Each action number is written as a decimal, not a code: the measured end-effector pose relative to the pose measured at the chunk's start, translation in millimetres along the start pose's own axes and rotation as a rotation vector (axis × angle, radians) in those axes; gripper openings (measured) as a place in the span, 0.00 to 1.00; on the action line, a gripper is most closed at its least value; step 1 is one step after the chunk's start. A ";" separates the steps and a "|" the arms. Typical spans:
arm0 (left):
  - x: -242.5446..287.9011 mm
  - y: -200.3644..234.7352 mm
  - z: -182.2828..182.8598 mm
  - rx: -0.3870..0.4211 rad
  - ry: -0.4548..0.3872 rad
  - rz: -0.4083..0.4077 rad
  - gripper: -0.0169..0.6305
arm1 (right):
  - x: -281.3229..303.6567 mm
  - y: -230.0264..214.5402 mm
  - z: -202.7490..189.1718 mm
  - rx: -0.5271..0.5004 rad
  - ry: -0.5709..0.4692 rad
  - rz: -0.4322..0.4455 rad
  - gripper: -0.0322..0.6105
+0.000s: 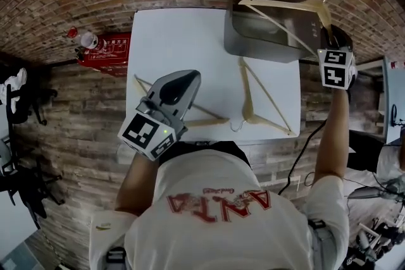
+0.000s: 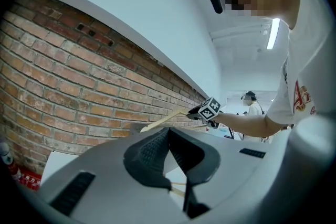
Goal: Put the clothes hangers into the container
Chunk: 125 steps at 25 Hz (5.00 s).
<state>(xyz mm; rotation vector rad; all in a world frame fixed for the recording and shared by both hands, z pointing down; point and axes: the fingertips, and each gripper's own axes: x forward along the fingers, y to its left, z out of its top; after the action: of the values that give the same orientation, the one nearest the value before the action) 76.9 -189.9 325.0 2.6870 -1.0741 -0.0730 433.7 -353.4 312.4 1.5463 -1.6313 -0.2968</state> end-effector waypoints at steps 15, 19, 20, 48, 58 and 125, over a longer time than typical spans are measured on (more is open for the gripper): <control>27.3 16.6 -3.9 -0.019 0.009 0.062 0.04 | 105.8 76.1 -10.2 -0.341 0.106 0.195 0.20; 22.9 24.5 -3.4 -0.017 0.008 0.090 0.04 | 119.9 97.1 -15.2 -0.420 0.140 0.226 0.20; 22.3 26.4 -3.0 -0.017 0.008 0.096 0.04 | 122.9 100.5 -17.0 -0.437 0.152 0.229 0.21; -22.5 -8.2 43.9 0.109 -0.028 0.061 0.04 | -120.1 126.7 80.1 0.550 -0.393 0.379 0.05; -71.7 -0.4 63.7 0.151 -0.042 0.011 0.04 | -201.1 179.1 107.7 0.532 -0.460 0.324 0.05; -242.7 123.3 -43.6 -0.073 0.084 0.332 0.04 | -191.3 604.2 -63.2 -0.733 0.134 1.222 0.19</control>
<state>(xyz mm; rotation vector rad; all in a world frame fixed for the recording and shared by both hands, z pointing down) -176.6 -100.8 386.7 2.3893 -1.4418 0.0589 28.5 -30.9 683.1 -0.0777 -1.7661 -0.0761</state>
